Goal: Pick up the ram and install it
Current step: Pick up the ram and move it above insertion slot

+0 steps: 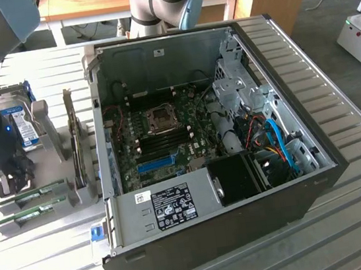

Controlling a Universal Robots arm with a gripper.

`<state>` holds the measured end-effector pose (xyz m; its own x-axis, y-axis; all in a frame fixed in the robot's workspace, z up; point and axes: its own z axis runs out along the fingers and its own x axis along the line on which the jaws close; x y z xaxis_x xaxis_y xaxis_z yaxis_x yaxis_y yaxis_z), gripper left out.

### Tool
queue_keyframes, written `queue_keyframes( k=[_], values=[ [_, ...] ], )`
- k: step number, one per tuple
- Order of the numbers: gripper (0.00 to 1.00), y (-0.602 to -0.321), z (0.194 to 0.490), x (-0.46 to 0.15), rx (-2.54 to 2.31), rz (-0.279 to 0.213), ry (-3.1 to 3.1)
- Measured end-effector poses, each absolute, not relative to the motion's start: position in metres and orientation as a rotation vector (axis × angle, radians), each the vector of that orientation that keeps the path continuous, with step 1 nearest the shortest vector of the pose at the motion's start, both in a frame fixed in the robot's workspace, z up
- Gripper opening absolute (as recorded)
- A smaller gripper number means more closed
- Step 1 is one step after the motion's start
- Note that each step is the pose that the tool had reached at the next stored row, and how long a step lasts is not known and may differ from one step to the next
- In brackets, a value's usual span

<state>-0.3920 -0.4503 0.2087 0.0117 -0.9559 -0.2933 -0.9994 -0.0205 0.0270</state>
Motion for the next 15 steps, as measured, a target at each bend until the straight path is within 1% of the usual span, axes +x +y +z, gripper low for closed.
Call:
queue_keyframes(
  k=[15],
  values=[
    [0.30, -0.4503, 0.2087, -0.3920, -2.091, 0.342, 2.057]
  ],
)
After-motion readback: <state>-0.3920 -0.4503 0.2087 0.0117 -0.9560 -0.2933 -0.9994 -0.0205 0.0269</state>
